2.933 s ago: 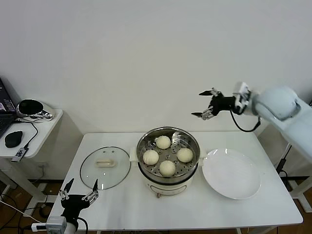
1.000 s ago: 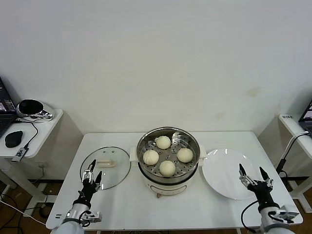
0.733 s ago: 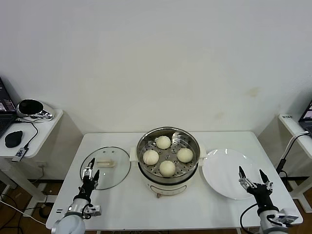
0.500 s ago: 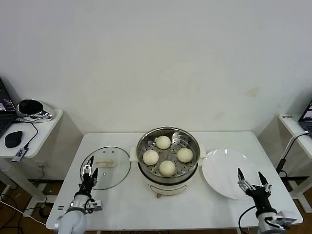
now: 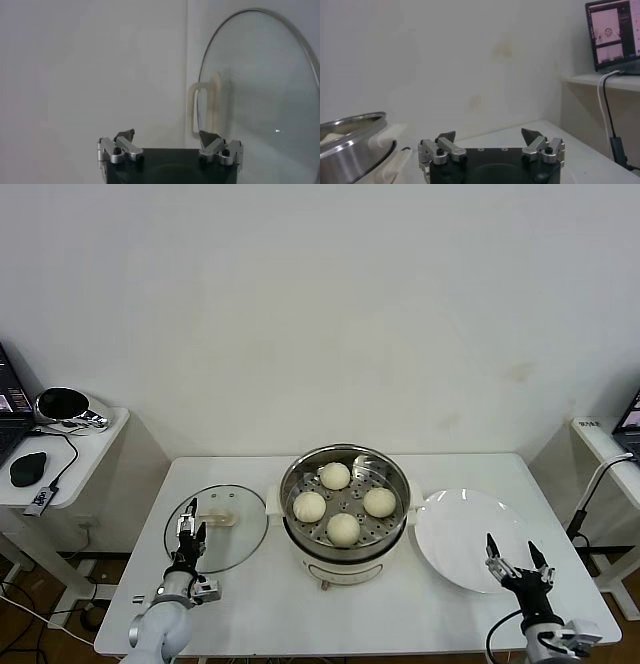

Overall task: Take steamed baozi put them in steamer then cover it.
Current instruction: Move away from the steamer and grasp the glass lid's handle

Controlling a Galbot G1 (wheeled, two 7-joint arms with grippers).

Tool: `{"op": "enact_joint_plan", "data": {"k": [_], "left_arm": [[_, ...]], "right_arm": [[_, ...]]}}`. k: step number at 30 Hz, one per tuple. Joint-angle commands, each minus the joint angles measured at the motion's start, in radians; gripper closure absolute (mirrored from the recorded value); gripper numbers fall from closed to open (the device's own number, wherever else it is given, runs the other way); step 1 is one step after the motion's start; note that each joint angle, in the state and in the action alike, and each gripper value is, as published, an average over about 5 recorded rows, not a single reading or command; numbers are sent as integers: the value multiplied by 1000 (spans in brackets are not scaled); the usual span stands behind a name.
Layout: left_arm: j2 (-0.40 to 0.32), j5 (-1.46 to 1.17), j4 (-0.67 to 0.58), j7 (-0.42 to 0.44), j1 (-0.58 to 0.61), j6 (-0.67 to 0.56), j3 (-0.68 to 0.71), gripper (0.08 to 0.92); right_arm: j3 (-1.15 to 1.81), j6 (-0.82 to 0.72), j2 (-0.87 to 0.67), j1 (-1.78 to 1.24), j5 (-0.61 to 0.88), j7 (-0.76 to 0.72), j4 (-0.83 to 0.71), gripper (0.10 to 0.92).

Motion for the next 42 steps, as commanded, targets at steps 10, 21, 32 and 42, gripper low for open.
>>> {"op": "enact_joint_plan", "data": {"k": [10,21,32,42], "left_arm": [[-29,-10,129,-11,-102,33,11,177],[-54,-34,152,-31,-150,78,27,177],[-63,-46,230,-85,-203,78,27,177],[-59,-56,257,-103,-204,54,30,243]], "right_arm": [[-1,14,12,4,-11,-3,-44,203],[6,15,12,16,-11,-5,-63,203],[7,16,16,18,-14,-6,-72,203],[13,16,20,9,-17,-7,-64,203]]}}
